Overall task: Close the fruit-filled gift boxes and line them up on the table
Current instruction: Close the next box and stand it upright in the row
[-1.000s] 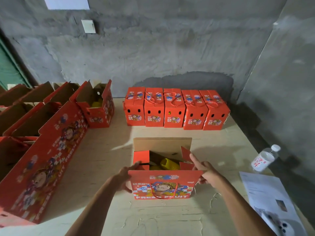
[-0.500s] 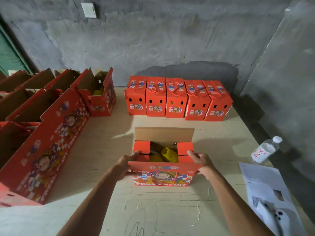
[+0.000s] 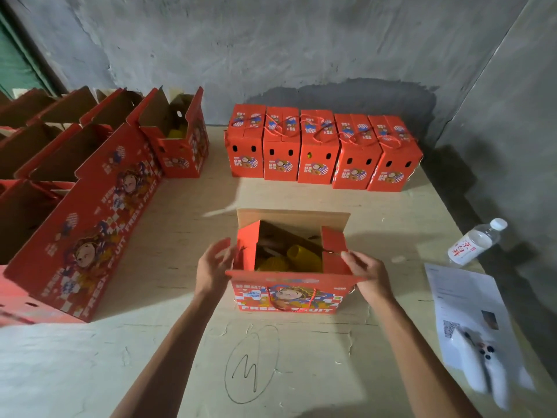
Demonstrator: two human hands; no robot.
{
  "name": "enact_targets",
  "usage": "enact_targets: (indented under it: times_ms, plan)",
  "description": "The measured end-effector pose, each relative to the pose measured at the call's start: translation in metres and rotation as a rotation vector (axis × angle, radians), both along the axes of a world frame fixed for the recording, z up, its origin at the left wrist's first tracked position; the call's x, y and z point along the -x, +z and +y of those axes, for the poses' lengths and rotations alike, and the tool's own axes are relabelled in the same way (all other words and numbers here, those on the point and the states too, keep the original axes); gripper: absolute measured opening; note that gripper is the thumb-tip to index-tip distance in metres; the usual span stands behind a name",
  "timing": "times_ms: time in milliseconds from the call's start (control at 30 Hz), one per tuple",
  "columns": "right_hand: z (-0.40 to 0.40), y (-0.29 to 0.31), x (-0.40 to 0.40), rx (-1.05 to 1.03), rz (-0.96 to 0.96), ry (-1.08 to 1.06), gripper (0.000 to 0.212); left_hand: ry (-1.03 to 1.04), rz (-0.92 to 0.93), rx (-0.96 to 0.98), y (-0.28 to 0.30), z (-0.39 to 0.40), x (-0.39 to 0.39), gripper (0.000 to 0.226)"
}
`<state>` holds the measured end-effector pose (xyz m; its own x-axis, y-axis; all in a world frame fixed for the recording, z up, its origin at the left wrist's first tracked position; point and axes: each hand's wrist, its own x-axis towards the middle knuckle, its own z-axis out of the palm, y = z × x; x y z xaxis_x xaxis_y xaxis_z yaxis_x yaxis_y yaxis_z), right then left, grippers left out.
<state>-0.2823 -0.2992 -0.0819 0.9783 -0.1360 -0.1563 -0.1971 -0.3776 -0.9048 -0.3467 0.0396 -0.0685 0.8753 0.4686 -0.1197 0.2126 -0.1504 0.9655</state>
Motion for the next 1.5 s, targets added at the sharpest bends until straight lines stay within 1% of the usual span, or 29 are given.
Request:
enact_targets:
  times_ms: [33, 67, 100, 167, 233, 267, 333, 367, 400, 433, 500, 533, 600, 633, 700, 767, 800, 833, 933, 1033, 1100, 1133, 1167, 1233, 1300, 1367, 1400, 1467, 1500]
  plan:
    - [-0.002, 0.000, 0.004, -0.084, -0.036, -0.001, 0.018, 0.008, -0.081, 0.072, -0.002, -0.001, 0.006, 0.027]
    - [-0.005, 0.000, 0.007, -0.150, -0.050, 0.008, 0.013, -0.001, -0.139, 0.144, -0.004, -0.004, 0.011, 0.024]
    - [-0.007, 0.001, 0.011, -0.193, -0.056, 0.025, 0.014, -0.026, -0.185, 0.202, -0.005, -0.009, 0.017, 0.030]
    - [-0.008, 0.001, 0.017, -0.212, -0.058, 0.068, 0.028, -0.104, -0.262, 0.238, -0.008, -0.018, 0.030, 0.052]
    - [-0.007, -0.002, 0.026, -0.268, -0.027, 0.080, 0.032, -0.172, -0.307, 0.179, -0.012, -0.024, 0.039, 0.065]
    - [-0.004, -0.002, 0.032, -0.293, -0.014, 0.076, 0.034, -0.187, -0.313, 0.129, -0.014, -0.028, 0.041, 0.065]
    - [0.003, 0.001, 0.044, -0.298, 0.012, 0.054, 0.058, -0.154, -0.276, 0.018, -0.014, -0.036, 0.041, 0.054]
    - [0.006, 0.002, 0.048, -0.270, 0.017, 0.037, 0.071, -0.125, -0.248, -0.024, -0.015, -0.039, 0.040, 0.048]
    - [0.010, 0.002, 0.050, -0.228, 0.001, 0.021, 0.078, -0.099, -0.227, -0.048, -0.016, -0.041, 0.038, 0.044]
    - [0.014, 0.004, 0.052, -0.181, -0.023, 0.005, 0.080, -0.075, -0.214, -0.041, -0.017, -0.043, 0.036, 0.042]
    - [0.023, 0.009, 0.052, -0.083, -0.079, -0.040, 0.072, -0.026, -0.191, 0.006, -0.016, -0.045, 0.030, 0.045]
    - [0.027, 0.010, 0.049, -0.037, -0.101, -0.077, 0.066, -0.007, -0.182, -0.004, -0.015, -0.046, 0.027, 0.053]
    - [0.035, 0.011, 0.044, 0.020, -0.114, -0.163, 0.050, -0.007, -0.173, -0.125, -0.015, -0.045, 0.021, 0.071]
    - [0.038, 0.013, 0.042, 0.015, -0.117, -0.191, 0.044, -0.024, -0.181, -0.225, -0.016, -0.045, 0.020, 0.072]
    - [0.040, 0.016, 0.039, 0.069, -0.202, -0.178, 0.048, -0.061, -0.215, -0.446, -0.017, -0.045, 0.017, 0.061]
    - [0.040, 0.018, 0.034, 0.270, -0.395, -0.081, 0.043, -0.086, -0.226, -0.691, -0.016, -0.043, 0.012, 0.046]
    - [0.042, 0.018, 0.031, 0.368, -0.468, -0.018, 0.038, -0.108, -0.218, -0.785, -0.016, -0.041, 0.010, 0.042]
    - [0.044, 0.018, 0.029, 0.443, -0.491, 0.038, 0.036, -0.142, -0.198, -0.836, -0.015, -0.039, 0.008, 0.041]
    - [0.052, 0.017, 0.027, 0.573, -0.450, 0.106, 0.041, -0.213, -0.153, -0.881, -0.009, -0.039, 0.000, 0.036]
    - [0.059, 0.016, 0.023, 0.660, -0.436, 0.097, 0.037, -0.183, -0.197, -0.956, -0.006, -0.044, -0.008, 0.024]
    - [0.062, 0.020, 0.017, 0.649, -0.409, 0.076, 0.039, -0.156, -0.177, -0.961, -0.002, -0.045, -0.014, 0.020]
    - [0.063, 0.024, 0.013, 0.612, -0.410, 0.048, 0.044, -0.139, -0.148, -0.941, 0.002, -0.044, -0.018, 0.020]
    - [0.063, 0.028, 0.008, 0.561, -0.417, 0.012, 0.055, -0.120, -0.119, -0.908, 0.007, -0.043, -0.023, 0.023]
    - [0.061, 0.040, -0.004, 0.480, -0.431, -0.024, 0.086, -0.100, -0.063, -0.791, 0.017, -0.038, -0.032, 0.030]
    - [0.057, 0.055, -0.017, 0.461, -0.474, -0.009, 0.106, -0.058, -0.039, -0.637, 0.029, -0.035, -0.037, 0.036]
    - [0.052, 0.068, -0.029, 0.528, -0.540, 0.063, 0.111, -0.003, -0.107, -0.547, 0.041, -0.030, -0.041, 0.050]
    - [0.050, 0.074, -0.034, 0.578, -0.564, 0.116, 0.110, -0.010, -0.150, -0.542, 0.048, -0.027, -0.043, 0.065]
    - [0.049, 0.080, -0.038, 0.631, -0.558, 0.195, 0.105, -0.116, -0.210, -0.579, 0.059, -0.025, -0.050, 0.097]
    - [0.050, 0.082, -0.039, 0.636, -0.530, 0.212, 0.102, -0.196, -0.218, -0.635, 0.064, -0.025, -0.053, 0.107]
